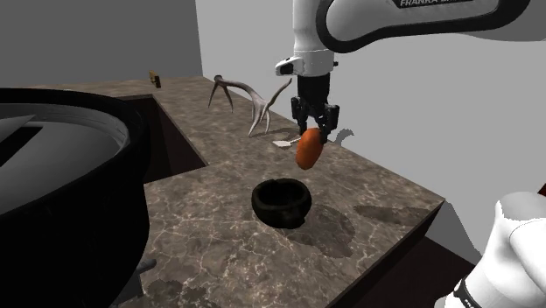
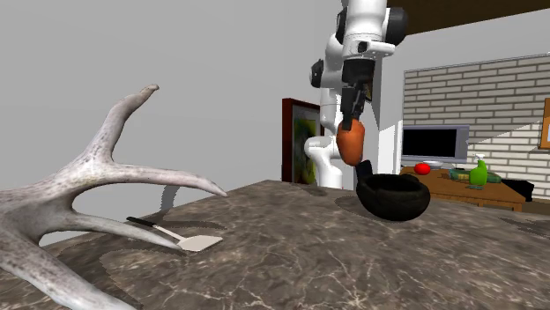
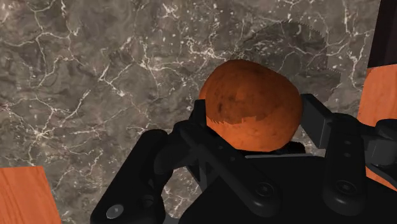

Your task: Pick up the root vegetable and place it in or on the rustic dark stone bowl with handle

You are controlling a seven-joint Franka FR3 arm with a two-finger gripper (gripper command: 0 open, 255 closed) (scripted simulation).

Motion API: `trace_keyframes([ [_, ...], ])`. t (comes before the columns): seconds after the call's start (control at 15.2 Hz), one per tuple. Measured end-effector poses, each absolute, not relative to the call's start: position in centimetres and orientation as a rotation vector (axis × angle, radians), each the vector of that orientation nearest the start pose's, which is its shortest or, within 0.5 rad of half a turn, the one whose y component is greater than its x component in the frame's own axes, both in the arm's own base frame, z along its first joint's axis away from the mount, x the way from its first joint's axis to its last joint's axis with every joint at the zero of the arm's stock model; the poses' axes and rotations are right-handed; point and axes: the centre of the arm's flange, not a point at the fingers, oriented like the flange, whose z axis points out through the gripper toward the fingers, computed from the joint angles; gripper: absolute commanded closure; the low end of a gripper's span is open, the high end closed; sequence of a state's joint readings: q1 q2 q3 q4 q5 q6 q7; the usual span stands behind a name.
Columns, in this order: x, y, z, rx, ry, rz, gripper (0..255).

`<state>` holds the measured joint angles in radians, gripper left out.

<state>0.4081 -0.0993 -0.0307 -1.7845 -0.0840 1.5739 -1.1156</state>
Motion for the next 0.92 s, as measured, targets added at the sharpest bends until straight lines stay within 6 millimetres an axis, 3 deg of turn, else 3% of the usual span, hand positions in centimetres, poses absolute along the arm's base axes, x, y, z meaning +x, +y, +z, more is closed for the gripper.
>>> trace_keyframes([
  [0.66, 47.5, 31.3, 58.4, -2.321, -2.159, 0.212, 255],
  [0.92, 47.4, 32.7, 56.8, -2.322, -2.157, 0.212, 255],
])
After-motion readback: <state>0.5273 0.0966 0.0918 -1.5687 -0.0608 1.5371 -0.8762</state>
